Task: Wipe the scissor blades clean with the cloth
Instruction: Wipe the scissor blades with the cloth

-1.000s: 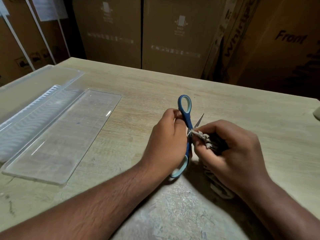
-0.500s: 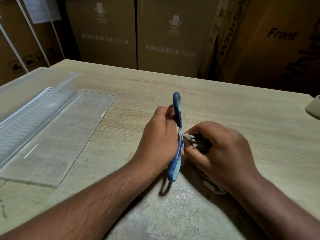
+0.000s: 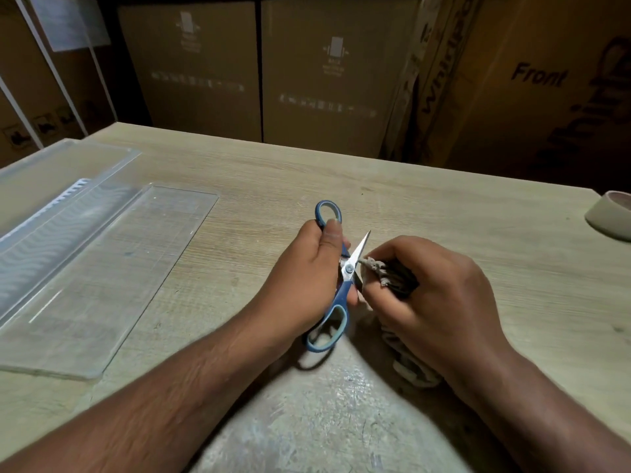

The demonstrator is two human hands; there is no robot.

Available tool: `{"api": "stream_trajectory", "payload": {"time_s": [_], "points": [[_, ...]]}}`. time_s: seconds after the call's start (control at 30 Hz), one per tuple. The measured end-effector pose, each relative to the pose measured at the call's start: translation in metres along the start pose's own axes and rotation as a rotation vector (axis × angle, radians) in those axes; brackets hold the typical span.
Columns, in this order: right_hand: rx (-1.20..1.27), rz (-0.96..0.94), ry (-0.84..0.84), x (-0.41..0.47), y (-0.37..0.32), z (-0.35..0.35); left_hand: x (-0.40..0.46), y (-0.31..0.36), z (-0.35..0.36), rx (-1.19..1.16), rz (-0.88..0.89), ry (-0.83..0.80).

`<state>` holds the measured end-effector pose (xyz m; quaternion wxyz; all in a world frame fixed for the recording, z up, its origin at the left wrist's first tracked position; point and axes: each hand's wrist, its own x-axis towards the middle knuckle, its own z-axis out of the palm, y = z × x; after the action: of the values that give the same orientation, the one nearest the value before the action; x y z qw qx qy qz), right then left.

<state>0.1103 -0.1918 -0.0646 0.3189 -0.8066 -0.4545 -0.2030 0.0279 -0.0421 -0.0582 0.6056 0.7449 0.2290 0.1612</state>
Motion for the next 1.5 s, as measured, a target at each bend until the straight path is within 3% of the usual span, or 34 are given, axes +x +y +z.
{"api": "stream_trajectory", "payload": {"time_s": [0.2, 0.4, 0.53, 0.8, 1.0, 1.13, 1.23, 1.3, 1.5], "points": [[0.046, -0.146, 0.025, -0.002, -0.001, 0.001, 0.003, -0.004, -0.003, 0.032, 0.111, 0.044], [0.113, -0.091, 0.022, -0.001, -0.002, -0.003, 0.000, -0.005, 0.000, 0.074, 0.181, 0.048], [0.054, -0.024, -0.027, -0.001, -0.003, -0.001, -0.001, -0.006, 0.002, 0.004, 0.144, 0.019], [-0.045, -0.195, -0.017, -0.004, -0.006, 0.006, 0.001, -0.012, 0.004, 0.076, 0.185, 0.140], [-0.118, -0.132, 0.101, -0.007, -0.011, 0.008, 0.000, -0.009, 0.009, 0.086, 0.234, 0.181], [-0.008, -0.070, 0.107, -0.006, -0.013, 0.012, -0.001, -0.011, 0.008, 0.030, 0.223, 0.188], [0.098, -0.143, 0.005, -0.005, -0.006, 0.008, 0.001, -0.011, 0.004, -0.023, 0.193, 0.222], [0.039, -0.213, -0.040, -0.005, -0.003, 0.007, 0.002, -0.013, 0.003, 0.007, 0.198, 0.210], [0.105, -0.179, 0.102, -0.003, -0.005, 0.006, 0.000, -0.007, 0.004, -0.074, 0.194, 0.197]]}}
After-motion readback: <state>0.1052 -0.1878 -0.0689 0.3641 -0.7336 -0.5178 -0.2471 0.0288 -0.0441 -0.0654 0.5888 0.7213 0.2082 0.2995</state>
